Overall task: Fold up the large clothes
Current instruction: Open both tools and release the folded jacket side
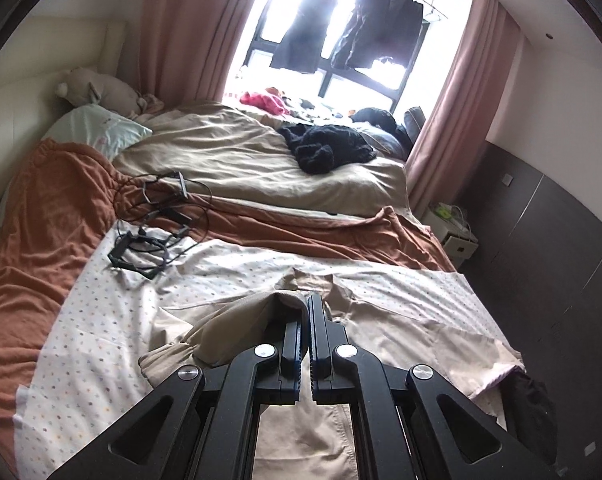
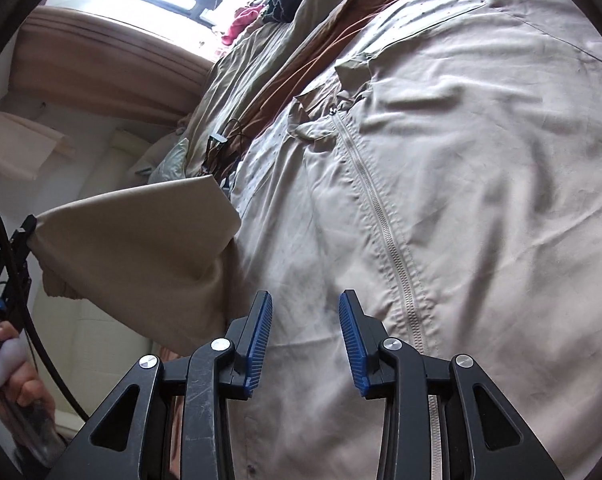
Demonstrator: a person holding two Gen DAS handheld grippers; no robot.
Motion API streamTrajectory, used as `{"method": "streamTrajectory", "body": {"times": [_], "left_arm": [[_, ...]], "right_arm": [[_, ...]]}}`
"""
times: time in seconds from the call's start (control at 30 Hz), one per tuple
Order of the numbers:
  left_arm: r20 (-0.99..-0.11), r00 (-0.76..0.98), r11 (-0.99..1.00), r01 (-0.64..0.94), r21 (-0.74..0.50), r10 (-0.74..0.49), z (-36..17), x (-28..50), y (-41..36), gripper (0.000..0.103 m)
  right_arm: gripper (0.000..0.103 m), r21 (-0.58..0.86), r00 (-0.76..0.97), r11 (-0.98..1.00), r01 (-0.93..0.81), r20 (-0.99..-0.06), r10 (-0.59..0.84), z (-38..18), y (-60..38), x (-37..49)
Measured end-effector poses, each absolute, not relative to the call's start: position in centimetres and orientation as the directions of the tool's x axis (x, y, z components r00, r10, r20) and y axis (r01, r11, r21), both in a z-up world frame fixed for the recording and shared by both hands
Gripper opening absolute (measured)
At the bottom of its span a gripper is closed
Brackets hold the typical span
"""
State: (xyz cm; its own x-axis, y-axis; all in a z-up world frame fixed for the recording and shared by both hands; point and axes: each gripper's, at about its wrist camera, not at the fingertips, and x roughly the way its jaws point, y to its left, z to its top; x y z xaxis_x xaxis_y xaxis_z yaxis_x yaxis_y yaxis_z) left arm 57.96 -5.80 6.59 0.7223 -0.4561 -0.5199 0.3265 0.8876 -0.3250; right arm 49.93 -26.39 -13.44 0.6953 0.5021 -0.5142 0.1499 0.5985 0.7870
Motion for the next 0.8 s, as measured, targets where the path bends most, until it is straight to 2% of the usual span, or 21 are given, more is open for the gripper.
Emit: {"method": "streamTrajectory", "body": {"times": [0.13, 0.23, 0.27, 0.3, 0.33, 0.37, 0.4, 0.53, 0.7, 0.8], "left_arm": [[-0.545, 0.676, 0.867, 0.362, -0.342, -0.496, 4.5, 58.8, -8.4, 0.003], [-0.612, 0.592, 0.851, 0.379, -0.363, -0.525, 1.7, 59.6, -10.1, 0.007], [-0.638, 0.552, 0.843, 0.384, -0.376, -0.536, 0.6, 59.7, -10.6, 0.016], [-0.661, 0.508, 0.832, 0.391, -0.394, -0.552, -0.7, 59.6, -11.0, 0.032], [-0.677, 0.475, 0.823, 0.400, -0.403, -0.562, -1.9, 59.4, -11.2, 0.040], [-0.688, 0.452, 0.817, 0.410, -0.406, -0.568, -2.8, 58.9, -11.3, 0.051], [-0.698, 0.427, 0.810, 0.422, -0.408, -0.575, -3.5, 58.3, -11.3, 0.057], [-0.733, 0.359, 0.801, 0.422, -0.425, -0.578, -5.4, 56.4, -9.5, 0.061], [-0.771, 0.441, 0.877, 0.364, -0.314, -0.459, -5.6, 55.0, -4.7, 0.061], [-0.777, 0.491, 0.915, 0.290, -0.280, -0.393, -5.8, 54.8, -1.1, 0.061]], "right_arm": [[0.036, 0.785, 0.694, 0.595, 0.172, -0.525, 0.492, -14.0, -27.2, 50.1], [0.036, 0.770, 0.695, 0.603, 0.208, -0.550, 0.463, -14.3, -28.1, 50.2], [0.040, 0.766, 0.696, 0.603, 0.225, -0.559, 0.451, -14.4, -28.5, 50.1], [0.043, 0.762, 0.698, 0.602, 0.238, -0.565, 0.439, -14.5, -28.8, 49.9], [0.049, 0.758, 0.702, 0.604, 0.247, -0.569, 0.428, -14.6, -29.1, 49.9], [0.051, 0.753, 0.705, 0.609, 0.251, -0.573, 0.418, -14.5, -29.3, 49.8], [0.051, 0.747, 0.707, 0.615, 0.254, -0.577, 0.409, -14.3, -29.4, 49.7], [0.052, 0.735, 0.711, 0.636, 0.235, -0.576, 0.403, -13.7, -28.8, 49.8], [0.052, 0.696, 0.693, 0.702, 0.152, -0.581, 0.427, -12.5, -25.3, 50.6], [0.074, 0.664, 0.679, 0.742, 0.090, -0.586, 0.442, -12.0, -22.3, 51.1]]}}
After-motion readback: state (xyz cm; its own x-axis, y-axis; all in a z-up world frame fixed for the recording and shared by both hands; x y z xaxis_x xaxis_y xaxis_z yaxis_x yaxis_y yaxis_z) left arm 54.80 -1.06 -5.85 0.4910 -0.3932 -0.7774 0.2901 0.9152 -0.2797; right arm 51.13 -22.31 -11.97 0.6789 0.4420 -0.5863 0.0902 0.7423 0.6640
